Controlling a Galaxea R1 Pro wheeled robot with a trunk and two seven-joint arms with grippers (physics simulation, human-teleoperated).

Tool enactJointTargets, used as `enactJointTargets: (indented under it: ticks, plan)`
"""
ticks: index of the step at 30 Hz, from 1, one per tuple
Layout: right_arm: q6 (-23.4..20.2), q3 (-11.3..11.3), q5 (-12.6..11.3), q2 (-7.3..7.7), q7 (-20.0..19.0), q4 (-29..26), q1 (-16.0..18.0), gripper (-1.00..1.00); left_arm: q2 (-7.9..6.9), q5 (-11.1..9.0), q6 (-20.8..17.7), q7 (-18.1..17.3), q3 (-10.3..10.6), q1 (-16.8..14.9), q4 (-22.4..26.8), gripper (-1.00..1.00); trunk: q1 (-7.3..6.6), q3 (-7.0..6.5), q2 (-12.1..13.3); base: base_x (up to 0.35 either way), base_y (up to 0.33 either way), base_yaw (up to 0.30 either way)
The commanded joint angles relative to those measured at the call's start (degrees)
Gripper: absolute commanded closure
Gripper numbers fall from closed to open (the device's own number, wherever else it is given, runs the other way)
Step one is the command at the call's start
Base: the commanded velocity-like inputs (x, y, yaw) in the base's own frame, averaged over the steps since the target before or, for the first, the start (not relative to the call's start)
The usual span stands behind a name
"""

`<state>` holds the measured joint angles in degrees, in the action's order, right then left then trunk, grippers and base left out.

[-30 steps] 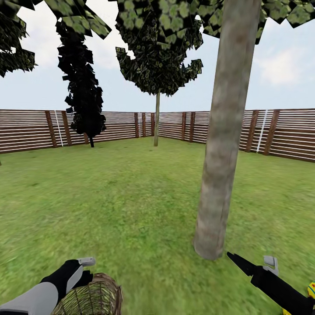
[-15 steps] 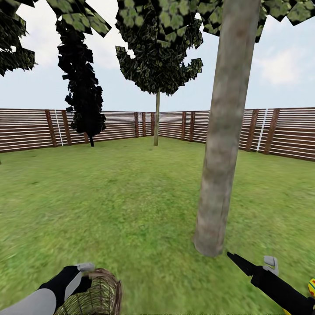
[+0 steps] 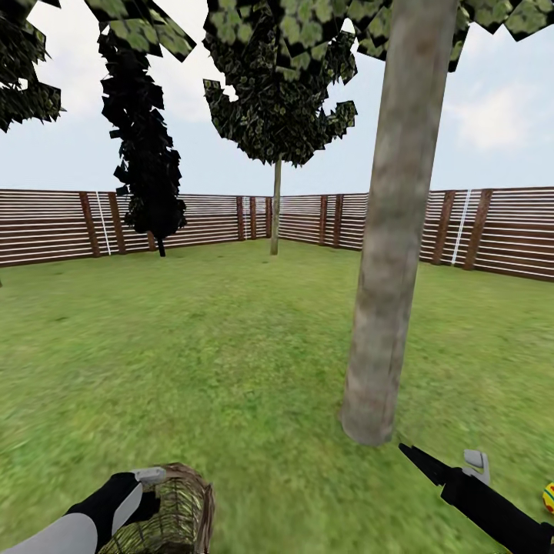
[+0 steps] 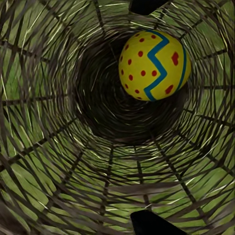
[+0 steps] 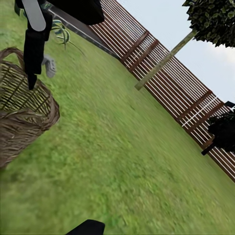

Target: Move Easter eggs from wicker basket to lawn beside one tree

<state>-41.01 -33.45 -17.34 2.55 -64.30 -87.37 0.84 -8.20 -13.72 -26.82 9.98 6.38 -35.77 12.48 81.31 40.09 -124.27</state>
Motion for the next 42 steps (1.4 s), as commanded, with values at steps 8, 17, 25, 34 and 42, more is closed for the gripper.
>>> enactJointTargets:
  ticks: [8,17,25,34,42]
  plan:
    - [-0.38,-0.04,-0.24,0.00,-0.20,0.01,0.04,-1.00,0.02,-0.63,-3.50,-2.01,0.49,0.00,0.15,-1.00,1.75,1.51,-3.25,0.000,0.000,0.000]
    - [-0.38,-0.02,-0.21,0.00,-0.08,0.01,0.04,-1.00,0.03,-0.61,-6.85,-6.33,0.57,-0.09,0.18,-1.00,3.73,3.12,-6.86,0.000,0.000,0.000]
    - [-0.35,0.00,-0.24,-0.08,-0.29,0.01,0.04,-1.00,-0.12,-0.55,-7.22,-6.87,0.48,-0.23,0.18,-1.00,5.49,4.56,-10.07,0.000,0.000,0.000]
    - [-0.34,0.02,-0.20,-0.08,-0.30,0.01,0.04,-1.00,-1.00,-0.61,-10.12,-6.90,0.41,-0.91,0.25,-1.00,7.46,6.17,-13.68,0.000,0.000,0.000]
    - [-0.36,0.05,-0.18,-0.08,-0.26,0.01,0.04,-1.00,-1.51,-0.60,-14.14,-6.91,0.42,-4.54,0.27,-1.00,9.22,7.61,-16.89,0.000,0.000,0.000]
